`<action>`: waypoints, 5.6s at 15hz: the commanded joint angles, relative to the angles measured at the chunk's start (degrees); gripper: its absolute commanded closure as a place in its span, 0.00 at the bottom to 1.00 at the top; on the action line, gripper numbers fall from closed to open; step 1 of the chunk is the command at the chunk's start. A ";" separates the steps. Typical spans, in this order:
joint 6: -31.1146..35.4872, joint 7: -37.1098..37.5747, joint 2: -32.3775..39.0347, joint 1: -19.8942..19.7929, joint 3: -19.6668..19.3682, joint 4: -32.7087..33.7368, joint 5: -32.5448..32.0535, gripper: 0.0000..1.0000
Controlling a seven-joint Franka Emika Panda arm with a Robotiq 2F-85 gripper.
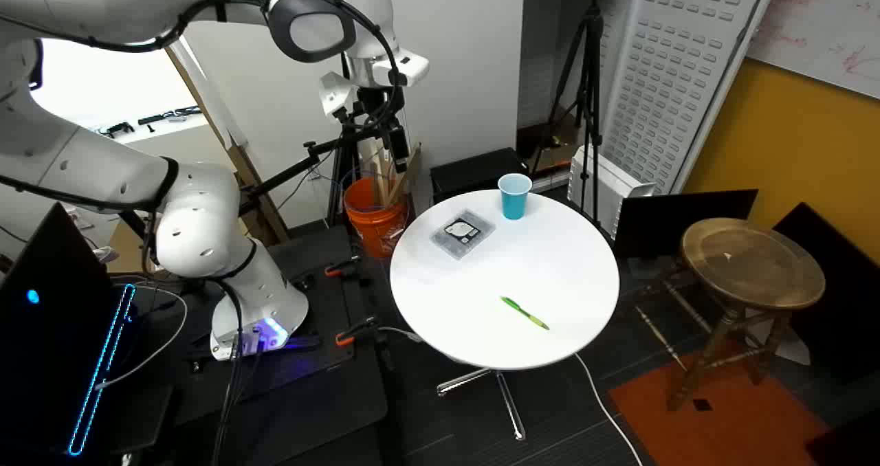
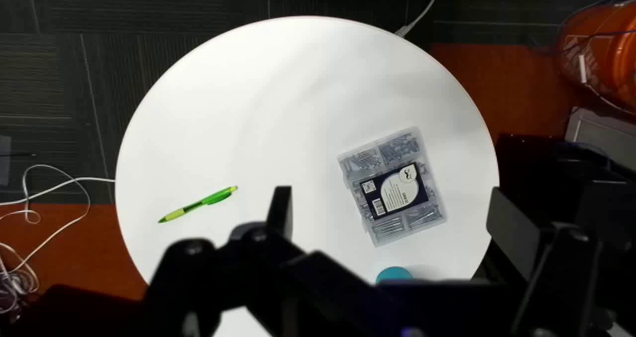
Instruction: Put the pen inside the mug cup
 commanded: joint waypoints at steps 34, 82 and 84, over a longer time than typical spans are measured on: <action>22.81 38.10 10.80 -12.62 0.25 1.36 3.31 0.00; 55.21 43.12 65.93 -8.40 -10.09 20.12 14.51 0.00; 54.31 43.03 68.05 -8.81 -10.00 22.26 14.96 0.00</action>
